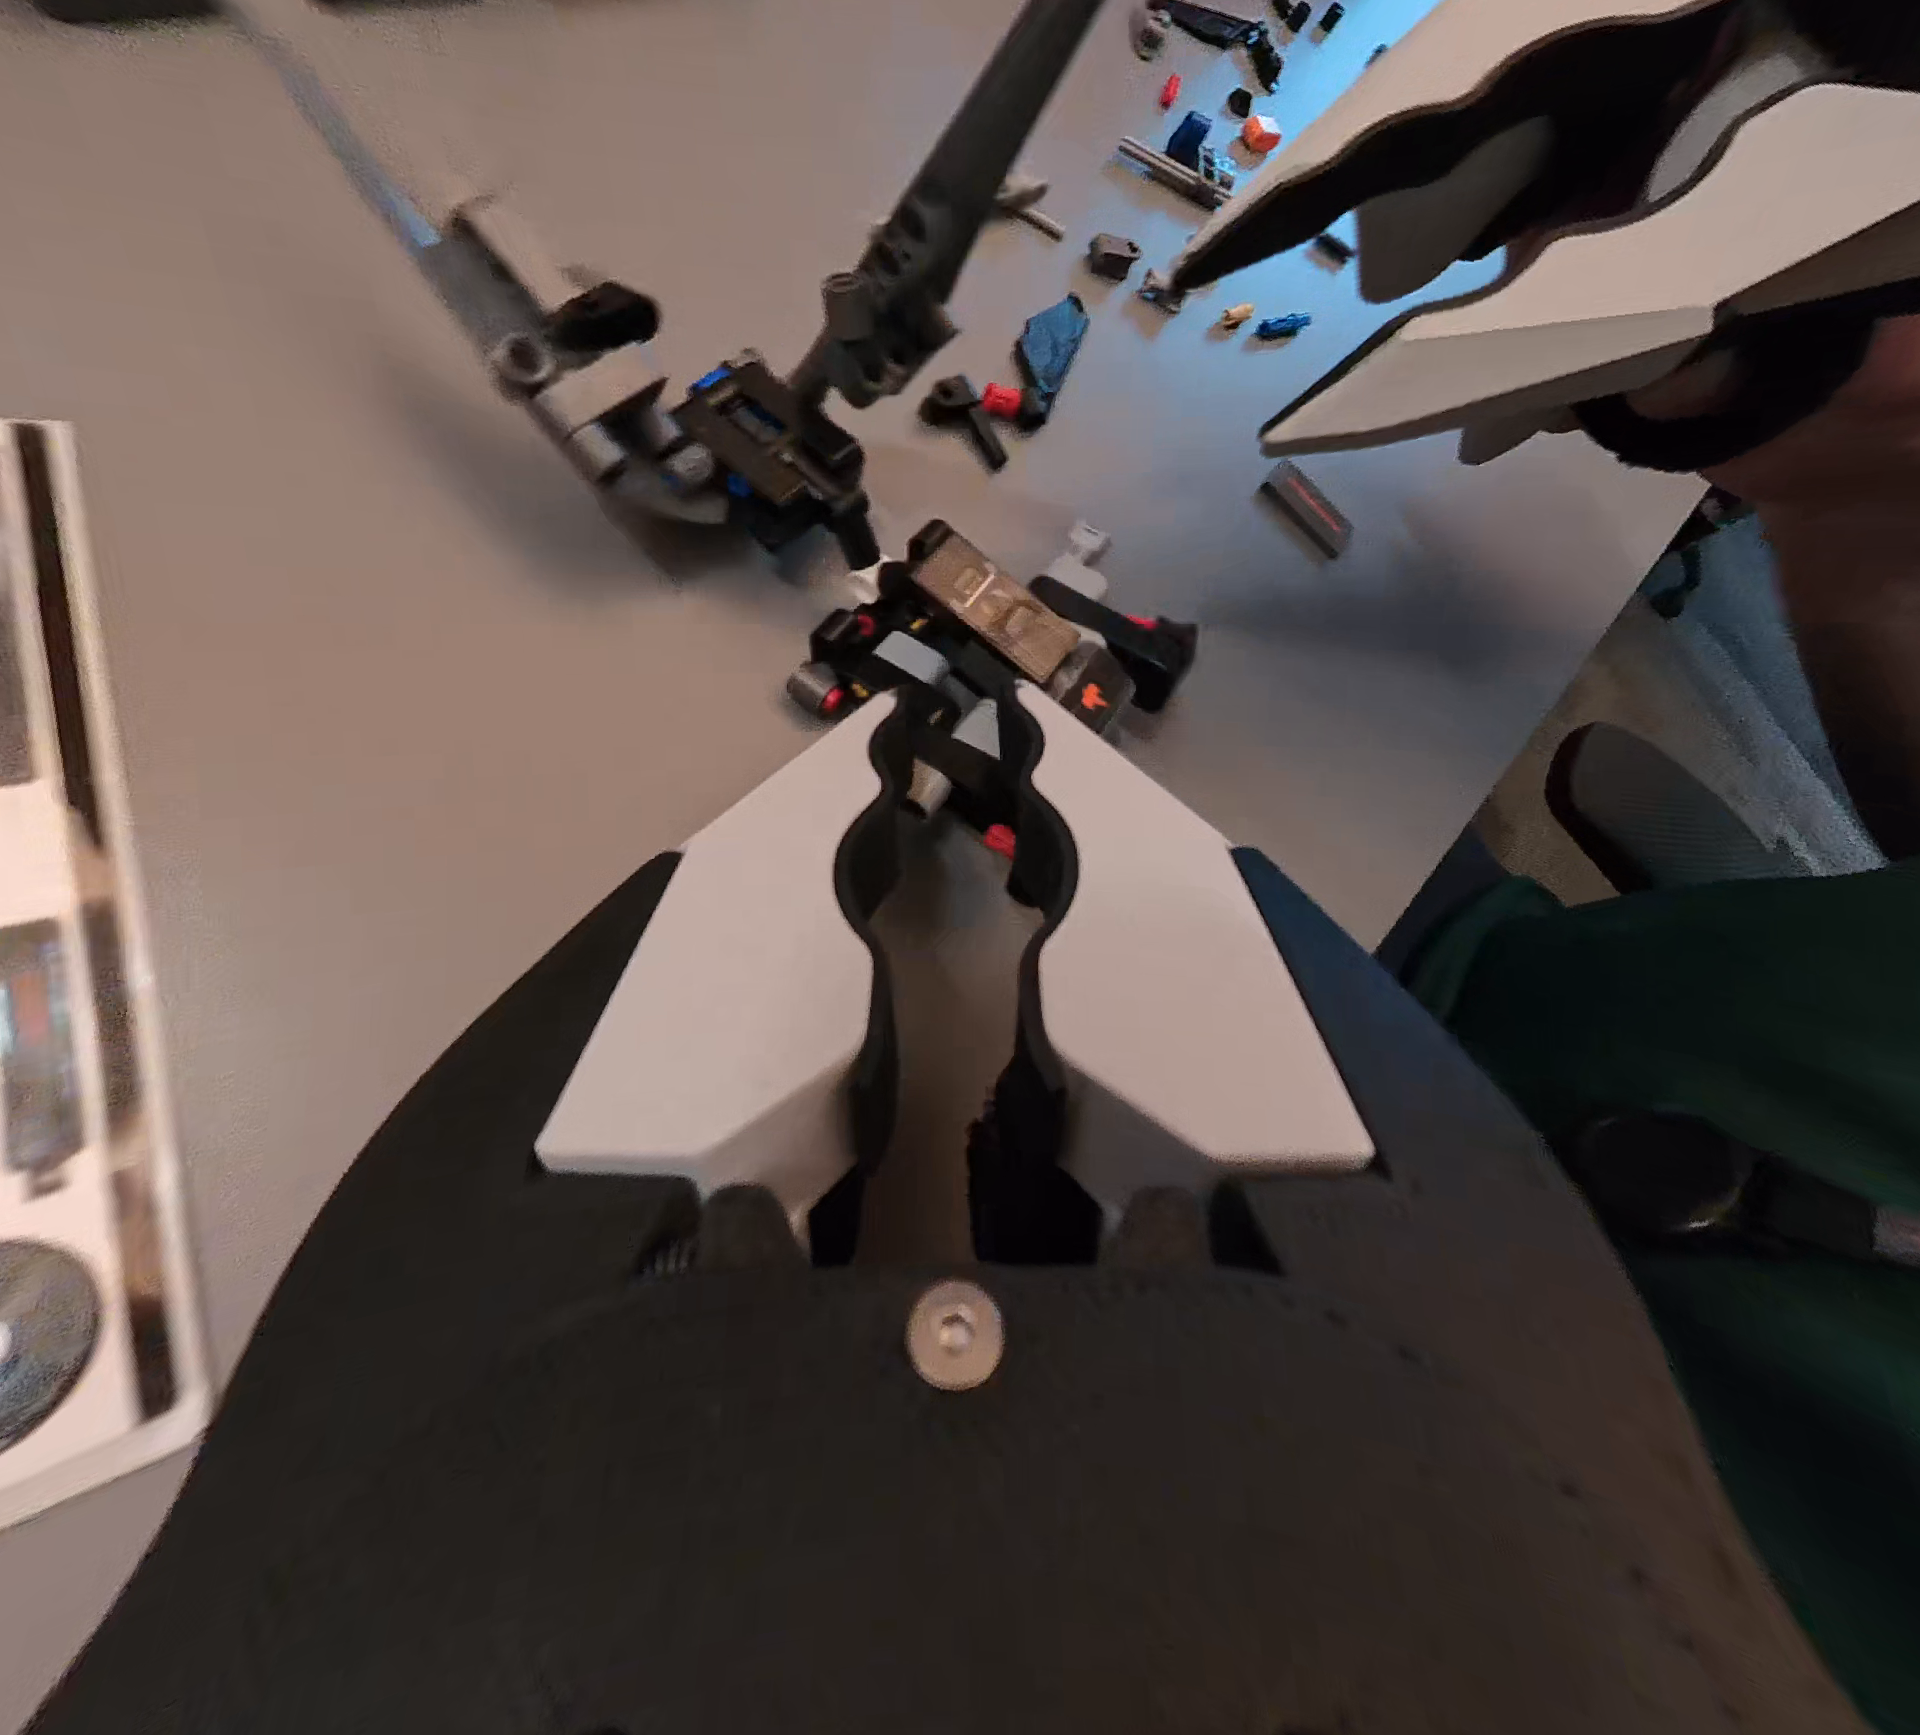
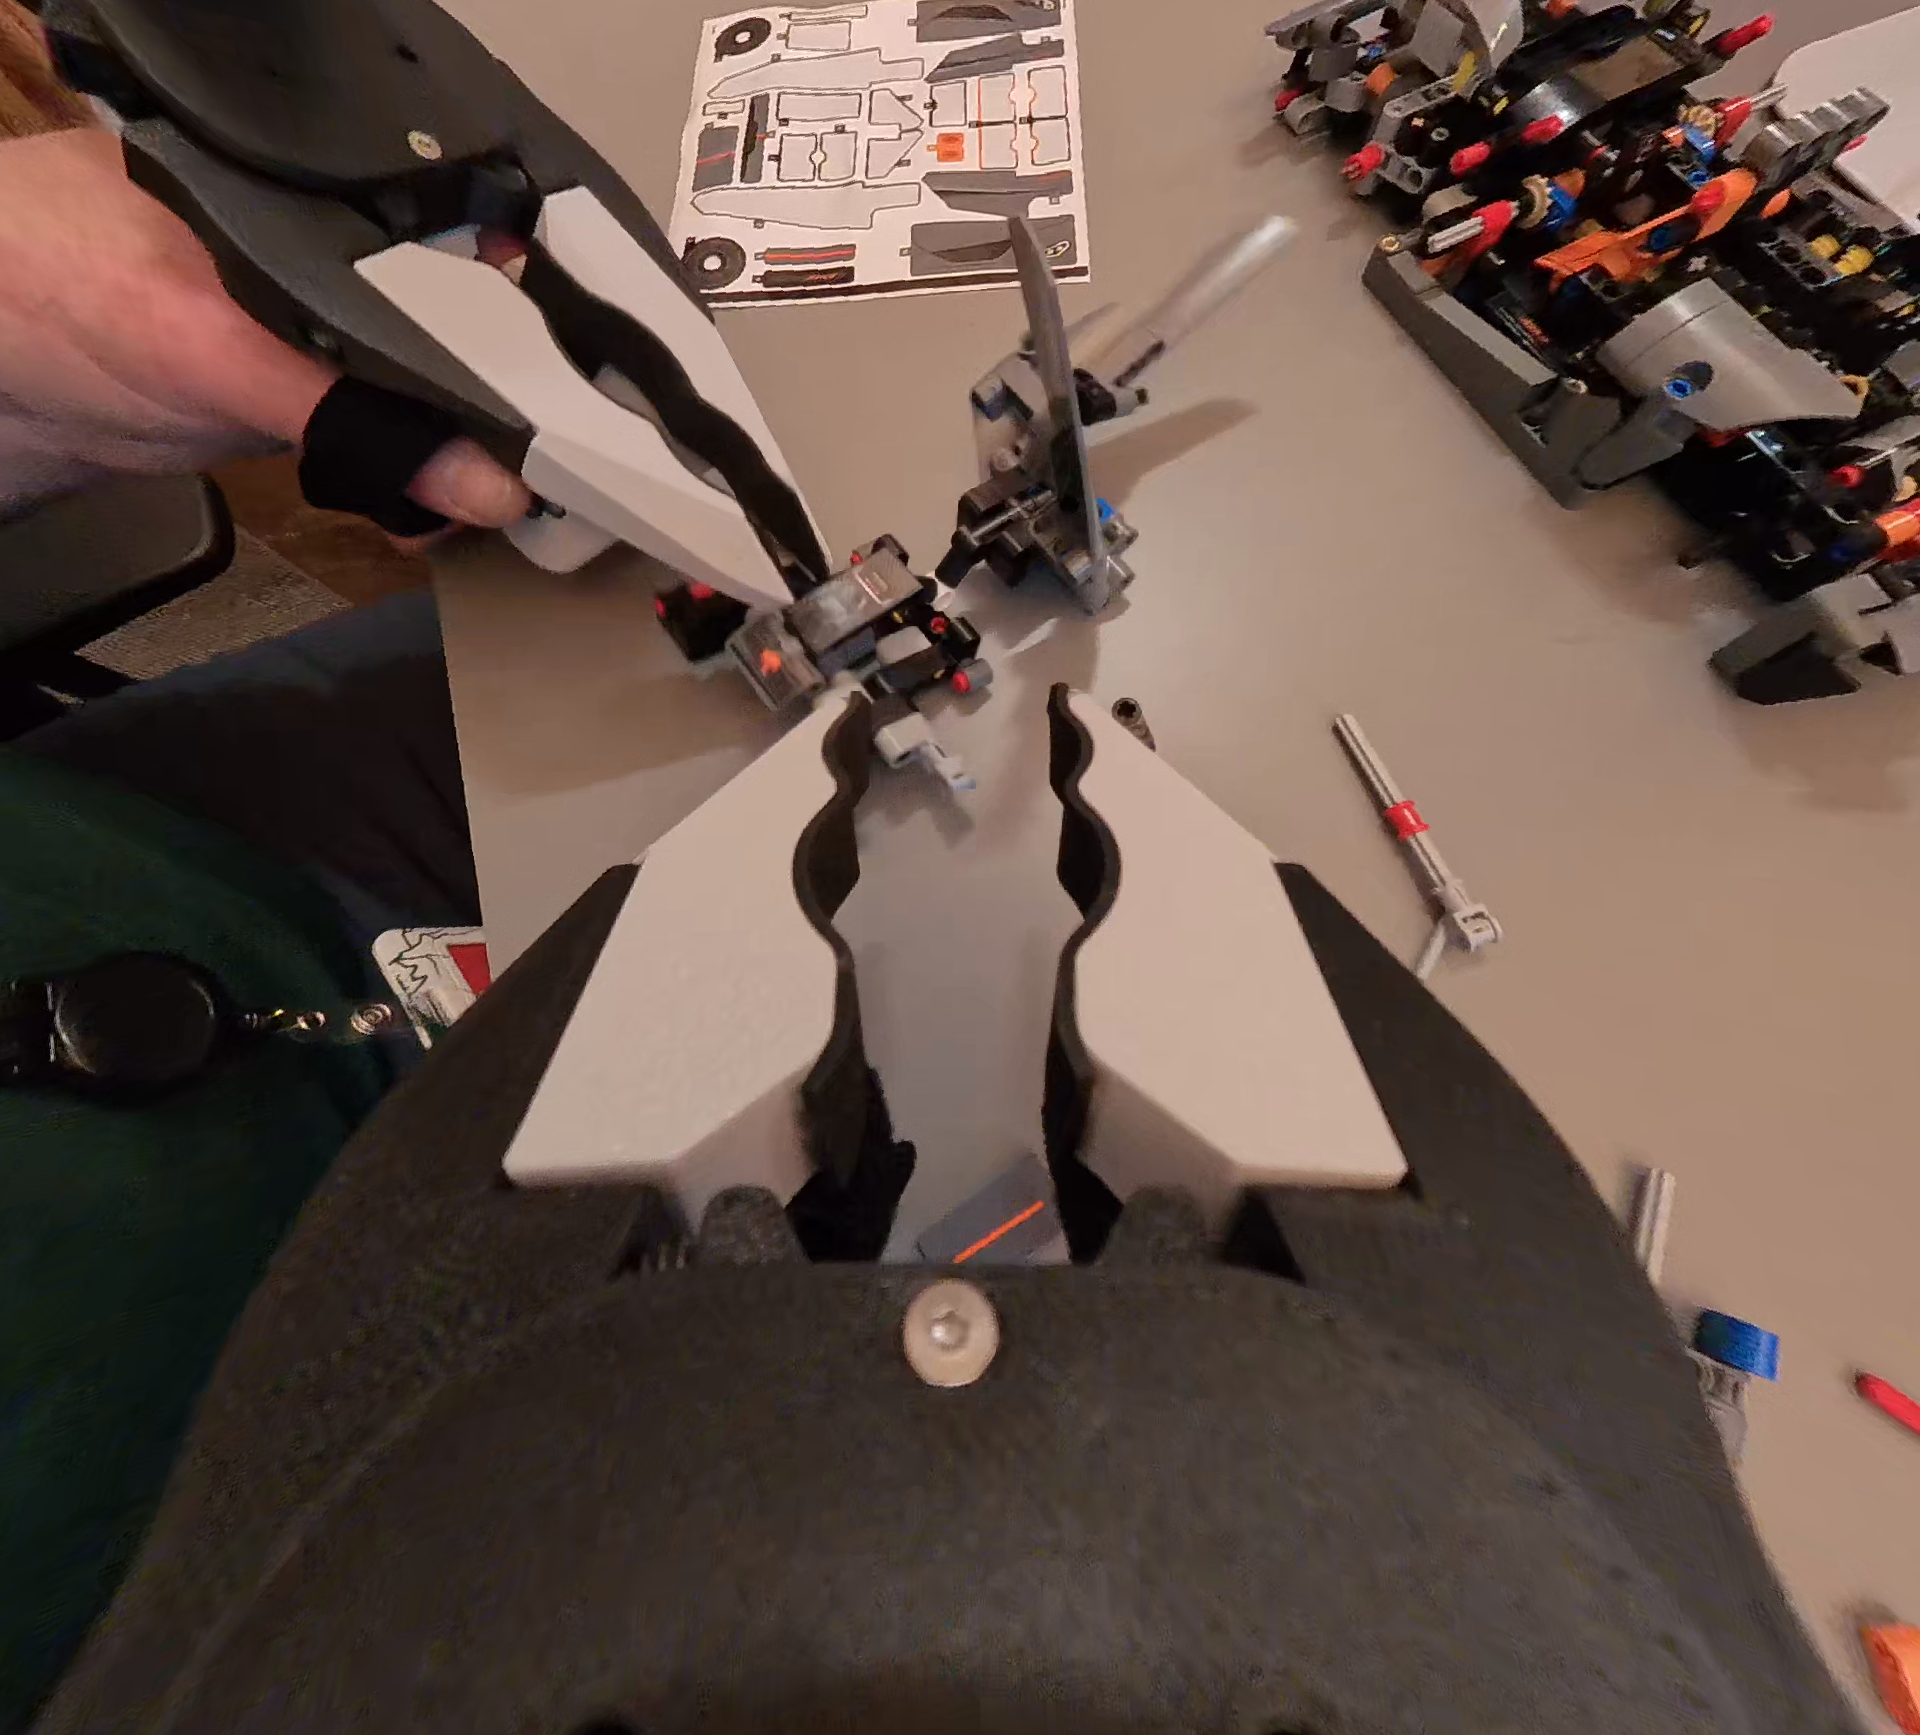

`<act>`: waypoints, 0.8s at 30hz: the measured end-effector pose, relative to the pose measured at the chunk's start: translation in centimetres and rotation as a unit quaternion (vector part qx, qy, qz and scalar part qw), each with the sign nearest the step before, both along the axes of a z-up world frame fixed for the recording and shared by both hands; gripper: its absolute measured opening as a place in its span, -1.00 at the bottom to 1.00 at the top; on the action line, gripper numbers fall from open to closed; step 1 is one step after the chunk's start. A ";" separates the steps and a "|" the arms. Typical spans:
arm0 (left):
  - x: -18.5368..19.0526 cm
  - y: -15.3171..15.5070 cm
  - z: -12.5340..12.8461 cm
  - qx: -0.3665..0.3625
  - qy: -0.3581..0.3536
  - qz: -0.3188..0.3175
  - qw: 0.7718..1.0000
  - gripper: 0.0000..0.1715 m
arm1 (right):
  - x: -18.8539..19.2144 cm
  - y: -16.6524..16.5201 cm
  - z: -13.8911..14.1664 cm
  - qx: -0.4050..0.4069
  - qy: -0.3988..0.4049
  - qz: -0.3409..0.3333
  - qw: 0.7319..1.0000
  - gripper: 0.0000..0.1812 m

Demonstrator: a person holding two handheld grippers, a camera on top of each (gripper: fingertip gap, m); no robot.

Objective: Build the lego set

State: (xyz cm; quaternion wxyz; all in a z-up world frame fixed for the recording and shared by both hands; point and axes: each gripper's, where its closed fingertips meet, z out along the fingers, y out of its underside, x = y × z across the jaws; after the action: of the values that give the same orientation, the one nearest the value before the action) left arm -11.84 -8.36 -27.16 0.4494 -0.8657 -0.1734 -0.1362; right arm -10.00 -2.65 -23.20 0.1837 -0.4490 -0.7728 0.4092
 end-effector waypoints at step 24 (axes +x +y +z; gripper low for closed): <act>-10.2 -4.3 2.6 0.019 0.086 0.046 0.995 -0.75 | -0.1 -7.5 0.3 0.015 0.029 0.091 0.995 -0.71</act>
State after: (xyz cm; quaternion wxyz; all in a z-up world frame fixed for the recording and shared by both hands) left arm -22.05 -12.61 -24.60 0.4848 -0.8565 -0.1716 -0.0436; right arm -10.10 -10.10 -22.86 0.1745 -0.3617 -0.8113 0.4250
